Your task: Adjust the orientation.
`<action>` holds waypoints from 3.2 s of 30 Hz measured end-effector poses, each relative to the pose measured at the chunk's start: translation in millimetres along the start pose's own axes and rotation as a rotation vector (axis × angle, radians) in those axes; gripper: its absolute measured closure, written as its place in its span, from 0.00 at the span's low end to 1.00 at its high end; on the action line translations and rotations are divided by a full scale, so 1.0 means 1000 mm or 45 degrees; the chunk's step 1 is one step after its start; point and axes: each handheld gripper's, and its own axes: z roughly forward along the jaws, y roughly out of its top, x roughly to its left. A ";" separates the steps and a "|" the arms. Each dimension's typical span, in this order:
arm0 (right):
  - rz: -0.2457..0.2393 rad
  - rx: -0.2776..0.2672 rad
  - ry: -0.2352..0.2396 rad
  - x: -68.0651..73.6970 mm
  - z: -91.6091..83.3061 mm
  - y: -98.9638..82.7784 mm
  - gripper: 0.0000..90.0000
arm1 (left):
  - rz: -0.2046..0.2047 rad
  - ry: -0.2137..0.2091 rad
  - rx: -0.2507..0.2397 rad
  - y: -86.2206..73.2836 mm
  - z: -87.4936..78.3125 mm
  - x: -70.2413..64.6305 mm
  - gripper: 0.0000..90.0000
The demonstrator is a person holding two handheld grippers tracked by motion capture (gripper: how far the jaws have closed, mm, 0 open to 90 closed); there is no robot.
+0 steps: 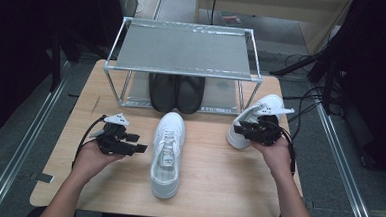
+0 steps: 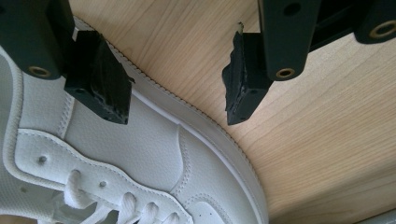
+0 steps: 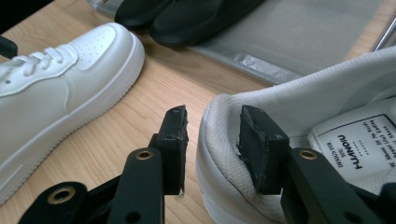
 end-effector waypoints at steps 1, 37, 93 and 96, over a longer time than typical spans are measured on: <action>0.002 0.006 -0.001 0.000 0.001 0.000 0.70 | 0.002 -0.003 0.003 0.000 0.000 0.000 0.45; 0.027 0.132 0.054 -0.008 0.034 -0.006 0.74 | 0.028 0.030 0.043 -0.002 0.005 -0.004 0.45; -0.097 0.118 -0.053 0.081 -0.029 -0.005 0.79 | 0.082 -0.009 -0.052 0.027 0.007 0.004 0.45; -0.127 0.157 -0.020 0.095 -0.025 -0.007 0.79 | 0.089 -0.018 -0.070 0.028 0.008 0.004 0.45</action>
